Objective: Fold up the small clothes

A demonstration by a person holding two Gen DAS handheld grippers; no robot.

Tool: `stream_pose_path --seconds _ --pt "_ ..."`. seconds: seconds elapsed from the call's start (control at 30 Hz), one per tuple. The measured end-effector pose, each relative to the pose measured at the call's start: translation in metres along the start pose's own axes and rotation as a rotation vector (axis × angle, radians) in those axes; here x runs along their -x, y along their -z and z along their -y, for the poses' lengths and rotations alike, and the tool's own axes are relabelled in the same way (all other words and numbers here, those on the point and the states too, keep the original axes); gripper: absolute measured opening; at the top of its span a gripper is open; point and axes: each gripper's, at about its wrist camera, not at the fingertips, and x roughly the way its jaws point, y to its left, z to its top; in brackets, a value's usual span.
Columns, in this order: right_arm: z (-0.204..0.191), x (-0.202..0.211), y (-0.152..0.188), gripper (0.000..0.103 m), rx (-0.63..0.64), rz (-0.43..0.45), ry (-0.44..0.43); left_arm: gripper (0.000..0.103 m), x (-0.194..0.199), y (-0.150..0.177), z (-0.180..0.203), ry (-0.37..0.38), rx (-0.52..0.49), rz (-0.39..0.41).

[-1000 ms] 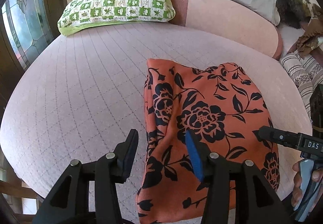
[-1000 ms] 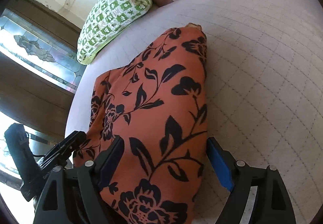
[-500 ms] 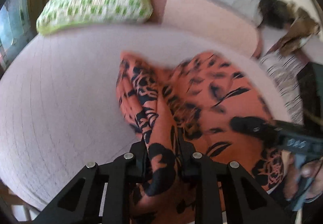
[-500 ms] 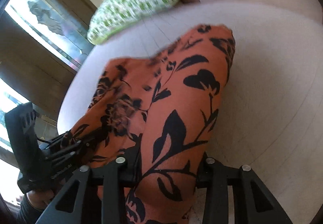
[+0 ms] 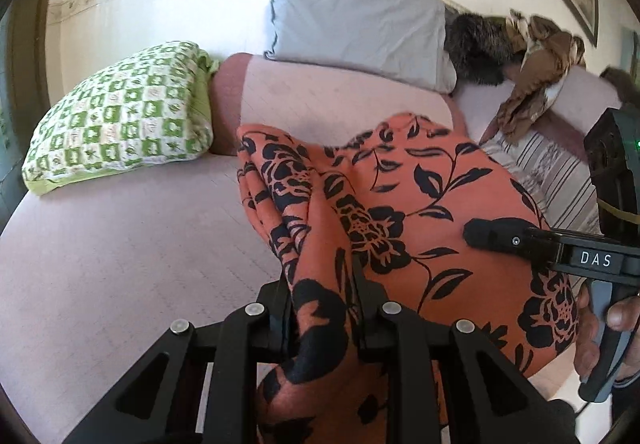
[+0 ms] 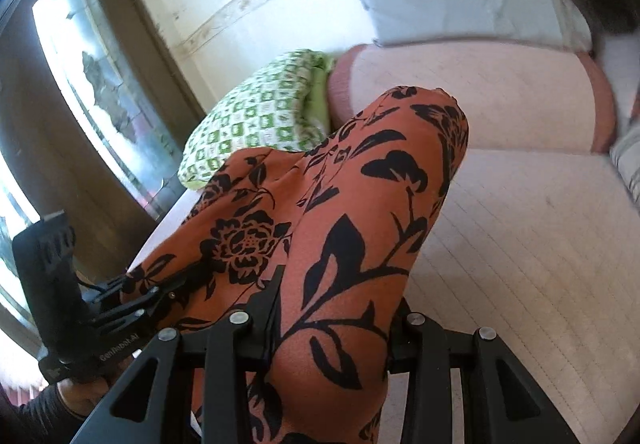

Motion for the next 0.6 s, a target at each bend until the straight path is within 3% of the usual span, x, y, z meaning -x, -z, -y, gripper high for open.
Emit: stream_pose_path --seconds 0.03,0.1,0.17,0.2,0.27,0.43,0.5,0.53,0.6 --pt "0.009 -0.006 0.004 0.04 -0.009 -0.006 0.0 0.026 -0.007 0.005 0.003 -0.001 -0.002 -0.017" --pt "0.033 -0.025 0.019 0.042 -0.064 -0.03 0.003 0.034 -0.049 0.026 0.008 -0.014 -0.01 -0.138" --pt "0.064 -0.054 0.044 0.055 -0.158 -0.097 0.036 0.039 -0.082 0.051 0.002 -0.016 -0.013 -0.26" --pt "0.078 -0.069 0.057 0.06 -0.203 -0.156 0.078 0.048 -0.091 0.065 -0.004 -0.018 -0.001 -0.315" --pt "0.096 -0.084 0.079 0.073 -0.24 -0.244 0.159 0.056 -0.08 0.075 -0.013 -0.017 0.021 -0.276" --pt "0.081 -0.04 0.079 0.075 -0.212 -0.066 0.234 0.058 -0.039 0.065 -0.008 -0.081 -0.063 -0.166" --pt "0.063 -0.02 0.073 0.079 -0.186 0.012 0.174 0.059 -0.032 0.063 -0.007 -0.095 -0.053 -0.161" --pt "0.052 -0.016 0.073 0.087 -0.173 0.033 0.128 0.059 -0.028 0.062 -0.006 -0.1 -0.039 -0.161" --pt "0.037 -0.025 0.084 0.09 -0.122 -0.013 0.051 0.063 -0.021 0.064 -0.009 -0.116 0.0 -0.163"
